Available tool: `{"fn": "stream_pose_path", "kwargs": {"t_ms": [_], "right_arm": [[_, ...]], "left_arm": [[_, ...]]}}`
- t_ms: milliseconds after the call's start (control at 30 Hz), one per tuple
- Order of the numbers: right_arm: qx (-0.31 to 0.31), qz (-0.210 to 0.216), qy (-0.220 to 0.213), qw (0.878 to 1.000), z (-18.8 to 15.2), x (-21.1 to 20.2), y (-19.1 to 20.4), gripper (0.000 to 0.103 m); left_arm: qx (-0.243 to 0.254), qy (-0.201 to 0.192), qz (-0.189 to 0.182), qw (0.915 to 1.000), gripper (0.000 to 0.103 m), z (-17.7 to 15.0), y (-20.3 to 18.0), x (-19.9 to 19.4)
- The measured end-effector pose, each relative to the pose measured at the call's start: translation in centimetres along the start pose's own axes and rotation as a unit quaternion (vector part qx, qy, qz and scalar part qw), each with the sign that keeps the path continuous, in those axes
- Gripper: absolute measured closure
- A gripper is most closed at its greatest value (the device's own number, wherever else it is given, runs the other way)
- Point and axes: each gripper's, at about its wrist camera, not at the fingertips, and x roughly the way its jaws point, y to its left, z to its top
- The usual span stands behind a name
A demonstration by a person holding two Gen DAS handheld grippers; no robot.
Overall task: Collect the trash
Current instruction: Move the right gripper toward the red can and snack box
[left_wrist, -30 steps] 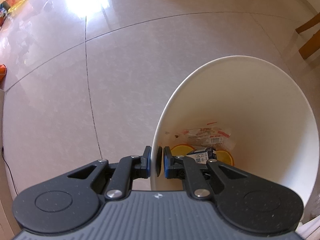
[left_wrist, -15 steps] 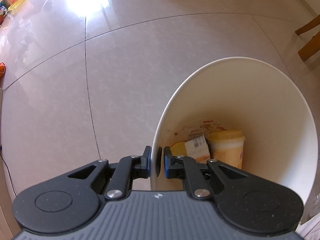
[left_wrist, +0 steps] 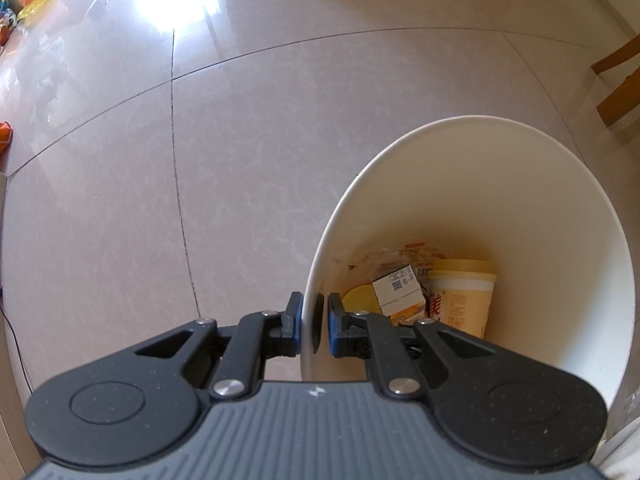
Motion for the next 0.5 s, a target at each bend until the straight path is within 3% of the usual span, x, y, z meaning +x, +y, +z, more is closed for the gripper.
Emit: {"fn": "stream_pose_path", "kwargs": {"t_ms": [100, 500], "right_arm": [[0.004, -0.011, 0.004, 1.0, -1.0, 2.1, -2.2, 0.013], [-0.059, -0.029, 0.022, 0.998, -4.1, 12.6, -8.2, 0.035]], "left_arm": [[0.008, -0.001, 0.004, 1.0, 0.093, -0.1, -0.2, 0.0], [0.001, 0.002, -0.001, 1.0, 0.093, -0.4, -0.1, 0.3]]}}
